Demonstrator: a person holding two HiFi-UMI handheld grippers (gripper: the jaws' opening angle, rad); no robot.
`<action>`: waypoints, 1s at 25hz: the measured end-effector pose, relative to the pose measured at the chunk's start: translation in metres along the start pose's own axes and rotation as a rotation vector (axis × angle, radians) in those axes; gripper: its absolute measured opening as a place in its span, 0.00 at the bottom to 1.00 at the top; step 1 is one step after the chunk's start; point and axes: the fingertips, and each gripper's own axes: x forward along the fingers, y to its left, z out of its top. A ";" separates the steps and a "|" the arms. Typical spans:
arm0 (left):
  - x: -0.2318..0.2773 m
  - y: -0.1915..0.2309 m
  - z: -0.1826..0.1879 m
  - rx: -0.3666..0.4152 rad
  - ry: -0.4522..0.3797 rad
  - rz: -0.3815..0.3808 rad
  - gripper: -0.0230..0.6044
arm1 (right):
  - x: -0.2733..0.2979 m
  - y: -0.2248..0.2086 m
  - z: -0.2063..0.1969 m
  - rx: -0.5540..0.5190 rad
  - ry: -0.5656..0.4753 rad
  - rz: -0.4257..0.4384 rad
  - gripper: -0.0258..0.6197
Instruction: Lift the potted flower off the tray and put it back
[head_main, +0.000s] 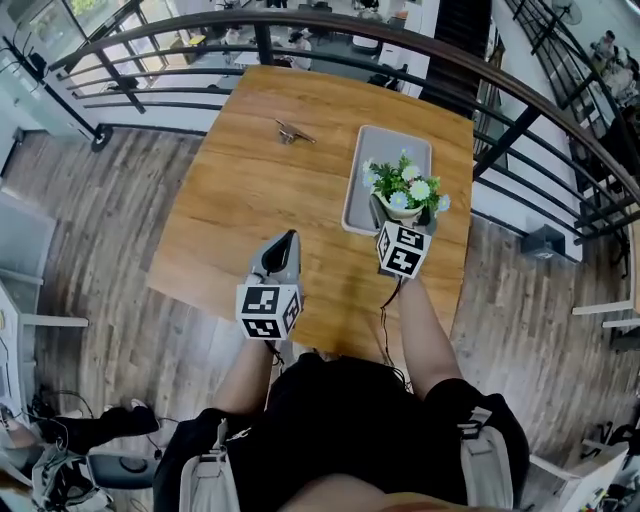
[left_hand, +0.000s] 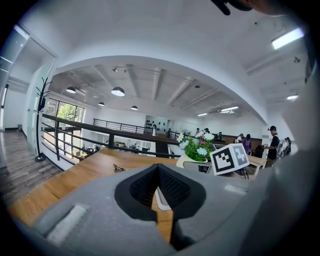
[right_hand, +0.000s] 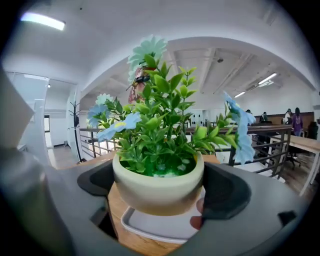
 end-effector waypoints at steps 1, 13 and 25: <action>-0.001 -0.004 0.005 0.006 -0.010 -0.008 0.06 | -0.010 -0.001 0.013 -0.003 -0.025 -0.002 0.89; 0.003 -0.067 0.044 0.065 -0.107 -0.137 0.06 | -0.137 -0.022 0.088 0.020 -0.220 -0.010 0.89; 0.013 -0.104 0.048 0.097 -0.112 -0.210 0.06 | -0.170 -0.040 0.062 0.009 -0.202 -0.052 0.89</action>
